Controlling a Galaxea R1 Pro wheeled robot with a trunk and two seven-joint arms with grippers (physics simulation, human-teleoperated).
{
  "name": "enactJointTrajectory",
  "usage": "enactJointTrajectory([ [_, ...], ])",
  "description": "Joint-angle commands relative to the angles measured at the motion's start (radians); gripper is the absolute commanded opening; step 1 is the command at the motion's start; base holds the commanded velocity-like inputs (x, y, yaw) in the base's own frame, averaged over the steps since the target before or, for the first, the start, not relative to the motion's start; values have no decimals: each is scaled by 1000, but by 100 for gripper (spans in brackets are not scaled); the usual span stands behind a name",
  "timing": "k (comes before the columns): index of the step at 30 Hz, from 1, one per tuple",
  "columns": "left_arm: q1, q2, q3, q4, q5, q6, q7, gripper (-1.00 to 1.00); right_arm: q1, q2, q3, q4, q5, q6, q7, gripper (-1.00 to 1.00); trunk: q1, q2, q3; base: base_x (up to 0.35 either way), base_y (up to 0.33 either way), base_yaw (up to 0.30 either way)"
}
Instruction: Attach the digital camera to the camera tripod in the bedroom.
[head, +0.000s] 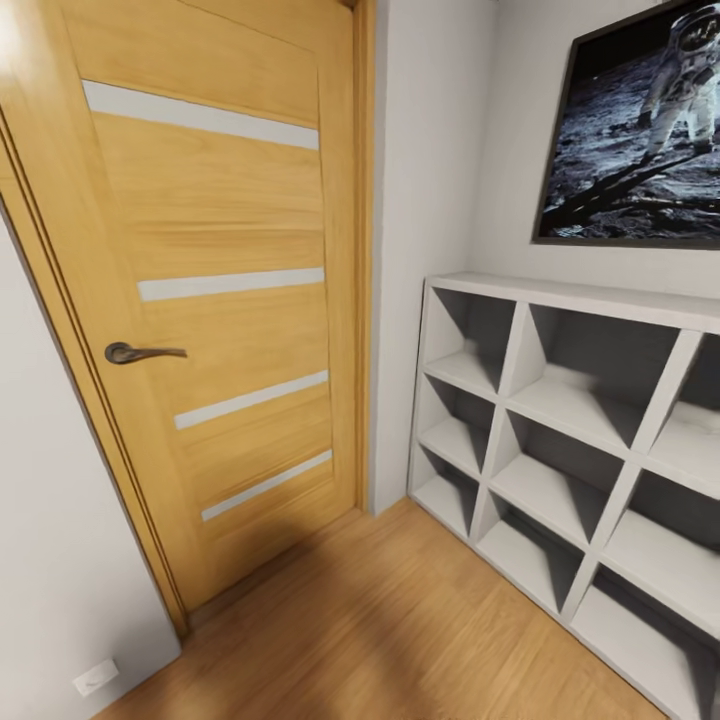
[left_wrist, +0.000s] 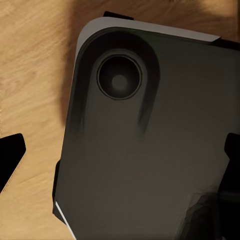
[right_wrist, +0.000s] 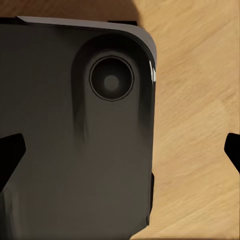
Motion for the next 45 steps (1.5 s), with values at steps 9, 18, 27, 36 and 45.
enactJointTrajectory([
  [9,0,-1,-1,0,1,-2,0,100,0,0,0,0,0,-2,1,100,0,0,-1,0,0,-283],
  [18,0,-1,-1,0,0,-2,0,100,0,-2,1,0,1,-1,6,100,0,0,-1,0,0,-154],
  [27,0,0,0,0,4,-3,0,100,0,-6,2,0,5,-1,17,100,0,0,-1,0,0,-7],
  [36,0,130,3,-398,68,343,-3,100,-79,-17,-5,-306,85,321,7,100,0,0,-1,0,0,0],
  [45,-144,192,50,-1051,260,975,23,100,-322,-12,-16,-908,0,935,66,100,0,0,-1,0,0,0],
])
